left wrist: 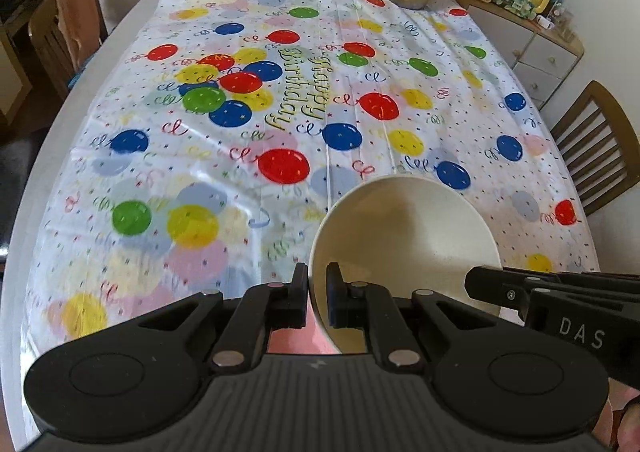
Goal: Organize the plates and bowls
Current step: 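Lift the cream bowl with the left gripper and carry it toward the stack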
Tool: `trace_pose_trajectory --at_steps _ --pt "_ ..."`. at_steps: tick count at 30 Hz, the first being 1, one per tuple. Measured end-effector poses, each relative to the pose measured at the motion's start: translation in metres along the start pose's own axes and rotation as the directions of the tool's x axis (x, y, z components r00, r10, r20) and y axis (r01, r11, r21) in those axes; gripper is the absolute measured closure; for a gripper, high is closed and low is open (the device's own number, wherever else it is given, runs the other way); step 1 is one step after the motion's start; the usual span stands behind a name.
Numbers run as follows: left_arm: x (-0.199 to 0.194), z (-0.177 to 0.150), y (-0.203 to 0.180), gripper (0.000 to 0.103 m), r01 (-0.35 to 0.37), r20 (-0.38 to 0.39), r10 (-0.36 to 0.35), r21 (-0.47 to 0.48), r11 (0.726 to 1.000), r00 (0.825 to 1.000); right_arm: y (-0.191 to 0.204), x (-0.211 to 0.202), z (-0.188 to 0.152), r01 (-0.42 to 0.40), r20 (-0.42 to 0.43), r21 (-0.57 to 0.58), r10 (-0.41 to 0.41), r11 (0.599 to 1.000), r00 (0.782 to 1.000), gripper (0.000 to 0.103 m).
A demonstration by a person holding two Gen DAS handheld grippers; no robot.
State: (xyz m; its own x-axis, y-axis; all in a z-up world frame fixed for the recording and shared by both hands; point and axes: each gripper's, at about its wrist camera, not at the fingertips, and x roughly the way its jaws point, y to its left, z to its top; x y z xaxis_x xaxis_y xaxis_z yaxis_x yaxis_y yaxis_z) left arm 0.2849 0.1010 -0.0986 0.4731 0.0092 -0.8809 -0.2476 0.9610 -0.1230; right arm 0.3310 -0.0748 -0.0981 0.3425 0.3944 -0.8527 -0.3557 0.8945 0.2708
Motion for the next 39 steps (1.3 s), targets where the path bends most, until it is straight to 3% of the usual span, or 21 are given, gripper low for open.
trace_pose_trajectory --at_steps 24,39 --pt "-0.087 -0.095 0.003 0.094 -0.08 0.013 0.082 -0.109 0.991 0.997 0.025 -0.069 -0.086 -0.112 -0.03 -0.14 0.109 0.984 0.994 0.094" --pt "-0.094 -0.139 0.006 0.094 -0.096 -0.052 0.089 -0.152 0.984 0.995 0.022 -0.071 -0.121 -0.16 -0.118 -0.133 0.145 0.978 0.982 0.094"
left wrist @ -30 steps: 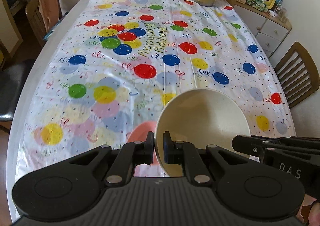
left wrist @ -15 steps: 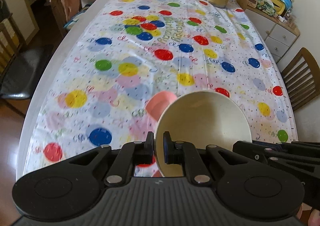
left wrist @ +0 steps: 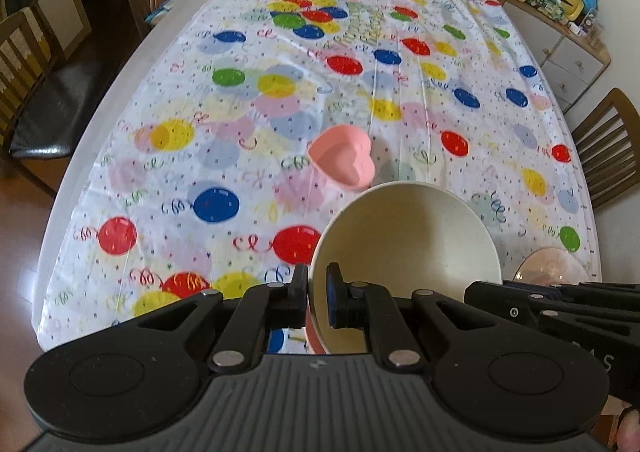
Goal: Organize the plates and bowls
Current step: 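Lift the cream bowl with the left gripper and carry it toward the stack, then lower the cream bowl onto the stack and open the left gripper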
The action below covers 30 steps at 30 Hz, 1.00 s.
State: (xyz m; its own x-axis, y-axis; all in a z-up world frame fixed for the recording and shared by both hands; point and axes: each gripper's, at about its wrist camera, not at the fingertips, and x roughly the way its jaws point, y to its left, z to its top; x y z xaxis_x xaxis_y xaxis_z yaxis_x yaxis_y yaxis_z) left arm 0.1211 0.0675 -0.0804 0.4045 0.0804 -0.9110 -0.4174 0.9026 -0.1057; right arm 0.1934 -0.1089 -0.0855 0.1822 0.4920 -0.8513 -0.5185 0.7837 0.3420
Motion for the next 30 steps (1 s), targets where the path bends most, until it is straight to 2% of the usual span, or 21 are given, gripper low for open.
trace_pose_trajectory --at_steps 9,25,30 --pt "0.007 -0.01 0.001 0.094 -0.008 -0.022 0.007 -0.004 1.0 1.0 -0.004 0.012 -0.014 0.005 -0.042 0.009 -0.005 1.0 0.999 0.094" --pt "0.025 -0.009 0.002 0.094 -0.008 -0.053 0.008 -0.005 1.0 0.999 -0.01 0.026 -0.015 0.017 -0.08 0.026 -0.015 1.0 0.997 0.094" --pt "0.026 -0.009 0.003 0.094 0.002 -0.054 -0.003 -0.004 1.0 0.999 -0.011 0.028 -0.014 0.013 -0.09 0.037 -0.01 0.999 0.996 0.09"
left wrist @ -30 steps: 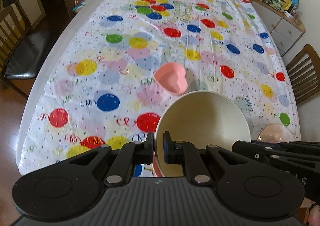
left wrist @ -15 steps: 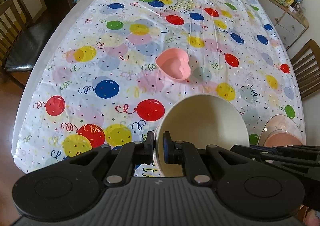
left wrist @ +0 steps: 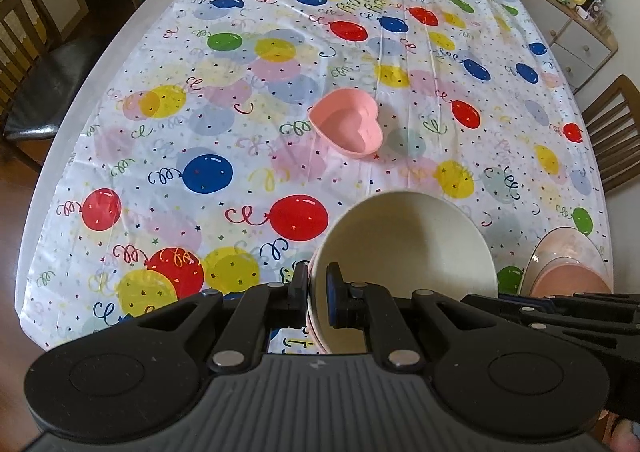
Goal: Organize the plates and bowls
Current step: 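Lower the cream bowl onto the stack and open the left gripper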
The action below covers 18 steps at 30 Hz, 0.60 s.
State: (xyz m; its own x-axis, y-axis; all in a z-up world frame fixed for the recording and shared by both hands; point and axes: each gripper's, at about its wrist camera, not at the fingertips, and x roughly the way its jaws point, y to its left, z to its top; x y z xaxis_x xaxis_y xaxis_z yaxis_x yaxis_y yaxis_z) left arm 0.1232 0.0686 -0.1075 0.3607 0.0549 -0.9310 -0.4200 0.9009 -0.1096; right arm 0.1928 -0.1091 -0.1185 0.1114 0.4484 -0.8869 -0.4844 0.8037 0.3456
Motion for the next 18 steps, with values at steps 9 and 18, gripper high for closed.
trace_pose_trajectory --at_steps 9,18 --pt "-0.008 0.0 0.007 0.094 0.003 0.009 -0.003 0.008 1.0 1.0 0.001 -0.011 0.005 -0.005 0.015 -0.019 0.005 1.0 1.0 0.083" --pt "-0.035 0.013 0.003 0.094 0.03 0.073 -0.034 0.046 0.998 0.997 0.01 -0.031 0.028 -0.021 0.083 -0.069 0.027 0.997 0.996 0.078"
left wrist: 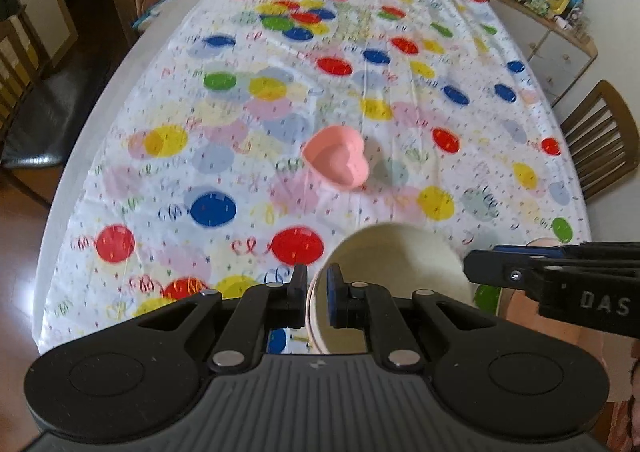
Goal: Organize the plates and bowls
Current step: 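Lower the cream bowl onto the stack and open the left gripper, then move the left gripper to the pink heart-shaped dish and grasp its rim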
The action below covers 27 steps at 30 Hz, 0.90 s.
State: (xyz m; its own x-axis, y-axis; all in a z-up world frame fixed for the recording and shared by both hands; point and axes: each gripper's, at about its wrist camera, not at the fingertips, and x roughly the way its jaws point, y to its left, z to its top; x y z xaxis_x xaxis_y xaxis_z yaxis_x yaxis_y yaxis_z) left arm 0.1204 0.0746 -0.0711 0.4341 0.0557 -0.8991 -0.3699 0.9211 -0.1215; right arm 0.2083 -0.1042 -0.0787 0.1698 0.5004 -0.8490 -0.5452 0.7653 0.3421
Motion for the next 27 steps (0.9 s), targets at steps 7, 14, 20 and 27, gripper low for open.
trace_pose_trajectory --at_steps 7,14,20,27 --pt "-0.007 0.026 0.003 0.094 0.007 0.045 -0.008 0.006 1.0 0.999 0.007 -0.001 0.019 0.02 0.05 -0.039 -0.019 0.999 0.999 0.069" --pt "0.006 0.055 0.016 0.094 0.006 0.062 -0.007 0.013 1.0 0.998 0.011 0.009 0.041 0.022 0.079 -0.061 -0.017 0.998 0.997 0.059" --pt "0.032 0.076 0.033 0.076 0.015 0.036 -0.015 0.021 1.0 0.999 0.011 0.026 0.06 0.035 0.096 -0.069 -0.028 0.997 0.995 0.045" --pt "0.067 0.098 0.054 0.032 -0.016 0.023 0.016 0.016 1.0 1.0 0.006 0.054 0.077 0.063 0.09 -0.052 -0.058 0.997 0.994 0.028"
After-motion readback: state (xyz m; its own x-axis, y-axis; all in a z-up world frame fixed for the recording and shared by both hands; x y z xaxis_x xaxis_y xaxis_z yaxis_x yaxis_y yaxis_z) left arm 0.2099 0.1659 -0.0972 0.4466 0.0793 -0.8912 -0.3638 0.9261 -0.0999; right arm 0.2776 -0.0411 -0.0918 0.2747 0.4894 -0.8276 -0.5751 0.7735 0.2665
